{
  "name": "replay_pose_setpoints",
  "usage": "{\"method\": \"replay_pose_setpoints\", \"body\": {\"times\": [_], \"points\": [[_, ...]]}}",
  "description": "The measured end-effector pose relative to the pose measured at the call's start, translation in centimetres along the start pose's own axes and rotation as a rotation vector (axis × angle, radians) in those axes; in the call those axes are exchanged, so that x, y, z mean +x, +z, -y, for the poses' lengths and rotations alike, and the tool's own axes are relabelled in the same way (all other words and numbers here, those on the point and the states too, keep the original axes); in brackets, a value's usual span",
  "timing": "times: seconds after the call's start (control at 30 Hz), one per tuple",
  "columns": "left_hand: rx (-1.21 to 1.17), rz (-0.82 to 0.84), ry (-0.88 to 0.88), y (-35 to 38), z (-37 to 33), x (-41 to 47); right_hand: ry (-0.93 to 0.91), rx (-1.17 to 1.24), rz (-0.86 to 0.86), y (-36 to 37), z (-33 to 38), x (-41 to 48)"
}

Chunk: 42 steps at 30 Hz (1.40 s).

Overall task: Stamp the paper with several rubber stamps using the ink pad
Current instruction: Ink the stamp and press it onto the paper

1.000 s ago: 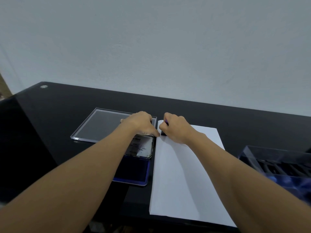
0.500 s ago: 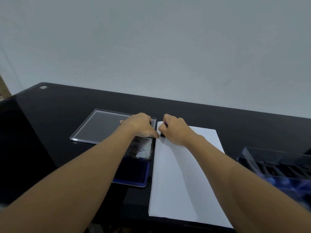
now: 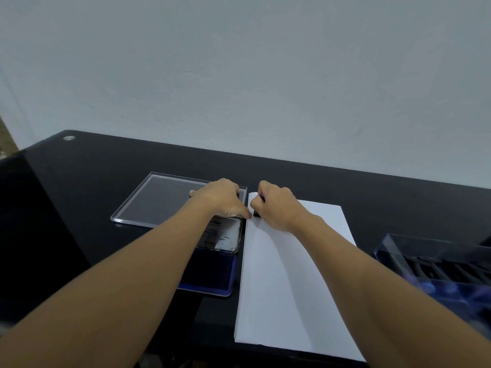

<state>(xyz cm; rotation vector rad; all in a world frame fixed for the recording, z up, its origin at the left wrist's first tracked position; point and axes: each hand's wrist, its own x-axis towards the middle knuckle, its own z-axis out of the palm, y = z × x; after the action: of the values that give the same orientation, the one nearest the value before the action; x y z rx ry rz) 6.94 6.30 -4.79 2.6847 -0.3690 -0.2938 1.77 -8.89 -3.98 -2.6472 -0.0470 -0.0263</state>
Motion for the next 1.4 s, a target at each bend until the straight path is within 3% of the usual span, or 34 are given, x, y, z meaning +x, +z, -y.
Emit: {"method": "replay_pose_setpoints", "body": {"times": [0.77, 1.0, 1.17, 1.4], "points": [[-0.010, 0.042, -0.052, -0.8, -0.9, -1.1, 0.036, -0.028, 0.066, -0.6, 0.4, 0.0], [-0.080, 0.045, -0.101, -0.9, -1.2, -1.6, 0.051, 0.197, -0.200, -4.1, -0.3, -0.6], [-0.261, -0.088, -0.079, -1.7, -1.0, -1.7, 0.067, 0.240, -0.197, -5.9, -1.1, -0.8], [-0.272, -0.199, -0.058, -3.6, -0.6, -2.6, 0.107, 0.289, -0.214, -6.5, -2.0, -1.3]]}}
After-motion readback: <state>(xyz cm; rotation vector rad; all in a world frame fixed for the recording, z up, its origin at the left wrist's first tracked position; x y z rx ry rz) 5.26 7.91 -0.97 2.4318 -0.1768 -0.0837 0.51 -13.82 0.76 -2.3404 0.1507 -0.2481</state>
